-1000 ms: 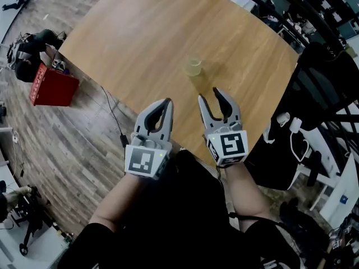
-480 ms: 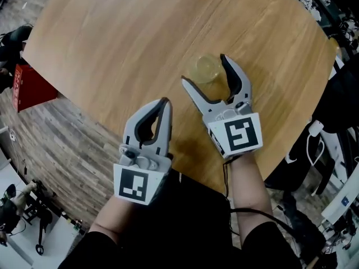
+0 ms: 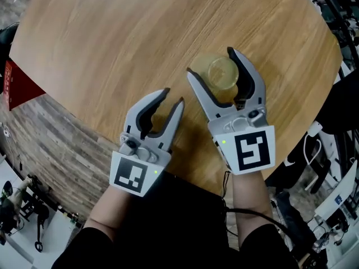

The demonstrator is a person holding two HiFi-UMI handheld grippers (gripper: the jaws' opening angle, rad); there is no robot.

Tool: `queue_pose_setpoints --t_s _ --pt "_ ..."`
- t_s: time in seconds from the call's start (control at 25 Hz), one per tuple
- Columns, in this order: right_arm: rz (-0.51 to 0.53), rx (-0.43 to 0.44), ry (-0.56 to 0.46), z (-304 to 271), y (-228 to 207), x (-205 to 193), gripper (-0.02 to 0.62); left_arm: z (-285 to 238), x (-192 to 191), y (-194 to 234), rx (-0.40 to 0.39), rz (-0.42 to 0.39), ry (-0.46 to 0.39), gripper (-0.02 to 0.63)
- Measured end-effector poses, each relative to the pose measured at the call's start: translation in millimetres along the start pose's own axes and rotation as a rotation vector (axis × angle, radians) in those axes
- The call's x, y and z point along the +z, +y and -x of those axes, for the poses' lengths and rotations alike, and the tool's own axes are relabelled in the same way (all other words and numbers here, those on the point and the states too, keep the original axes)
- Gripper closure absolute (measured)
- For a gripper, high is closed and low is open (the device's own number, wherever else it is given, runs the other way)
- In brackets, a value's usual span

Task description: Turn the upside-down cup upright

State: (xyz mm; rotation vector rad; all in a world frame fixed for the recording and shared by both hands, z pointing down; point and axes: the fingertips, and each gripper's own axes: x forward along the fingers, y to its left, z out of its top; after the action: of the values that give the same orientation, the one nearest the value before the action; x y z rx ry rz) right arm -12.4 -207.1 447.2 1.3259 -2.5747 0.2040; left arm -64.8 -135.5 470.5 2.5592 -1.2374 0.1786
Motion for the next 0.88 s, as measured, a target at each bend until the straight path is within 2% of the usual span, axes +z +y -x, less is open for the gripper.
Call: queue_pose_setpoints --t_s 0.08,0.16,0.24,0.32,0.44,0.48,0.56,0.6,0.88 --pt "-0.009 0.016 -0.035 9 3 22 0.261 -8 0 -6 -0.082 0.056 0.014 0.391" --pt "-0.022 0.044 -0.066 19 6 44 0.261 -15 4 -11 -0.141 0.12 0.019 0.347" --pt "-0.035 0.077 -0.088 29 8 62 0.261 -20 7 -19 -0.211 0.136 0.024 0.319" --pt "-0.056 0.106 -0.107 37 9 75 0.261 -27 16 -33 -0.299 0.118 0.015 0.31" --pt "-0.056 0.127 -0.124 46 13 79 0.261 -34 28 -55 -0.416 0.106 -0.006 0.31" --pt "-0.06 0.129 -0.123 48 14 75 0.261 -34 28 -58 -0.436 0.109 -0.014 0.313" --pt "-0.083 0.138 -0.126 52 12 68 0.261 -33 27 -60 -0.444 0.092 -0.037 0.439" --pt "-0.097 0.146 -0.134 54 9 65 0.261 -33 25 -60 -0.443 0.069 -0.046 0.473" --pt "-0.231 0.194 -0.21 59 -7 58 0.259 -30 17 -69 -0.46 -0.095 -0.025 0.548"
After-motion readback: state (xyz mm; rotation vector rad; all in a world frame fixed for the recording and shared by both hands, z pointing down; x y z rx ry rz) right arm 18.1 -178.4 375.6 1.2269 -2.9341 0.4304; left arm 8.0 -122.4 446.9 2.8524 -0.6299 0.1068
